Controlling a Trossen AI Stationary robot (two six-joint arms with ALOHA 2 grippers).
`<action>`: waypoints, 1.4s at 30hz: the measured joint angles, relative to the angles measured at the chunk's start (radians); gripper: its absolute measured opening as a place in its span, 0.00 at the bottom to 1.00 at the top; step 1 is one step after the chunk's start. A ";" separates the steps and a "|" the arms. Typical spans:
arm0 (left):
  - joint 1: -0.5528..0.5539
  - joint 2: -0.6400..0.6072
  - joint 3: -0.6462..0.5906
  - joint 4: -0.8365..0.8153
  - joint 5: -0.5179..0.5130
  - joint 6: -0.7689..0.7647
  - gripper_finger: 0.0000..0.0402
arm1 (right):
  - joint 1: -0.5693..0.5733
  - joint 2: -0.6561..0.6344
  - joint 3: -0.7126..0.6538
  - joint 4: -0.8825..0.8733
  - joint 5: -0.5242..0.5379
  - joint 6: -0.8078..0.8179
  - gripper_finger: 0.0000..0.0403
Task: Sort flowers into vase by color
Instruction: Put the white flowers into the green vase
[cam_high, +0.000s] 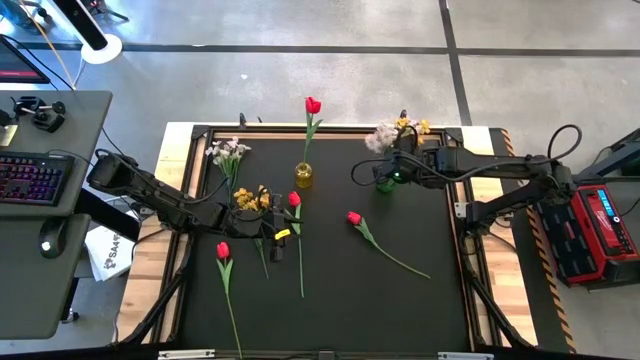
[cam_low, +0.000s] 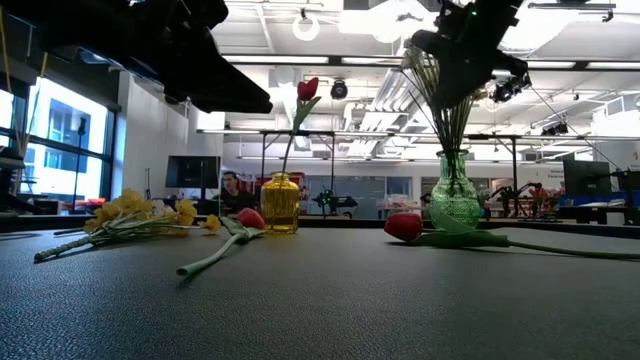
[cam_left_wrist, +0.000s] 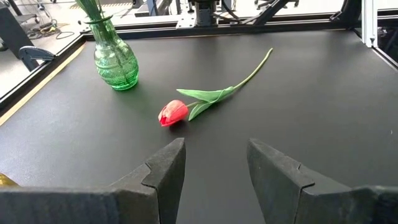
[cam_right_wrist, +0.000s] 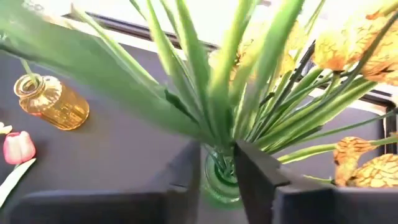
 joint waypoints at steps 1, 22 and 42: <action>0.000 0.000 0.000 0.000 0.000 0.000 0.40 | 0.000 0.000 0.000 0.000 0.001 0.000 0.13; -0.014 0.000 0.000 -0.001 0.002 0.001 0.40 | 0.004 0.103 -0.001 -0.041 -0.090 0.025 0.02; -0.017 0.000 0.000 -0.001 0.002 0.001 0.40 | 0.066 0.083 0.302 -0.305 -0.091 -0.047 0.46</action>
